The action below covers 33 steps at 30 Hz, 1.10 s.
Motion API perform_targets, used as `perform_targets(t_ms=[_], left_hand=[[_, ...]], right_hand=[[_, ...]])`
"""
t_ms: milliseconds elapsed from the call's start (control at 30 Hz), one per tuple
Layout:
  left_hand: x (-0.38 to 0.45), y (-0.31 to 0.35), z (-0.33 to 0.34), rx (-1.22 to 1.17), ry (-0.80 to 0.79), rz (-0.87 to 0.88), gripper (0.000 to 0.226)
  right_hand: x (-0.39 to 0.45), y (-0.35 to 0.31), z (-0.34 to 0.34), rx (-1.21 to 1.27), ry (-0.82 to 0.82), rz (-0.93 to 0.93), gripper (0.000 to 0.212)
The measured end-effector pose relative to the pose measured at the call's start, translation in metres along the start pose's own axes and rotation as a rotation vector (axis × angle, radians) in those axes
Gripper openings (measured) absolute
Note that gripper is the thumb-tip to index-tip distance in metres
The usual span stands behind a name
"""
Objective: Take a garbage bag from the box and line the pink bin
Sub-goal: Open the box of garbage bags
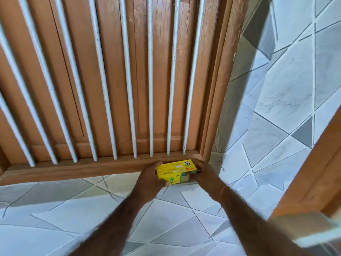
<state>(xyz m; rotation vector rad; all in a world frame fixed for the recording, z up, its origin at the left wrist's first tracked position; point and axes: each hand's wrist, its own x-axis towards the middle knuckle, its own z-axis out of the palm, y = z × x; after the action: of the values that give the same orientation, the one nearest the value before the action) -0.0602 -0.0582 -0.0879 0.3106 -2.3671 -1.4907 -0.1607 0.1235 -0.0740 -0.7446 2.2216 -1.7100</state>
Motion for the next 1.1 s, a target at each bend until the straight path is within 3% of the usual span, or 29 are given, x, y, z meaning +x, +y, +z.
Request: perform_targets(t_ms=[133,233,333,567,733,800,933,1033,1100], left_hand=[[-0.021,0.014,-0.029,-0.443,-0.102,-0.053,0.055],[-0.035,0.023,-0.039,-0.611,-0.18,-0.091,0.061],[-0.042,0.03,-0.045,-0.768,-0.184,-0.117,0.07],[-0.052,0.047,-0.043,-0.765,-0.133,-0.08,0.076],[-0.052,0.055,-0.038,-0.656,-0.04,-0.04,0.087],[-0.053,0.056,-0.037,-0.679,-0.022,-0.023,0.084],[-0.053,0.052,-0.036,-0.772,0.047,0.011,0.065],[-0.054,0.054,-0.042,-0.884,0.071,0.043,0.086],[-0.055,0.057,-0.048,-0.905,0.059,0.072,0.089]], right_hand=[[-0.02,-0.014,-0.018,0.162,-0.077,-0.041,0.047],[-0.035,-0.029,-0.022,0.171,-0.177,-0.119,0.065],[-0.042,-0.042,-0.022,0.082,-0.15,-0.203,0.076],[-0.037,-0.055,-0.03,-0.01,-0.194,-0.276,0.047],[-0.035,-0.051,-0.024,0.187,-0.13,-0.226,0.053],[-0.036,-0.054,-0.024,0.203,-0.06,-0.251,0.057],[-0.041,-0.057,-0.024,-0.071,0.17,-0.426,0.046],[-0.055,-0.064,-0.019,-0.125,0.116,-0.516,0.033],[-0.062,-0.07,-0.015,-0.034,0.033,-0.49,0.039]])
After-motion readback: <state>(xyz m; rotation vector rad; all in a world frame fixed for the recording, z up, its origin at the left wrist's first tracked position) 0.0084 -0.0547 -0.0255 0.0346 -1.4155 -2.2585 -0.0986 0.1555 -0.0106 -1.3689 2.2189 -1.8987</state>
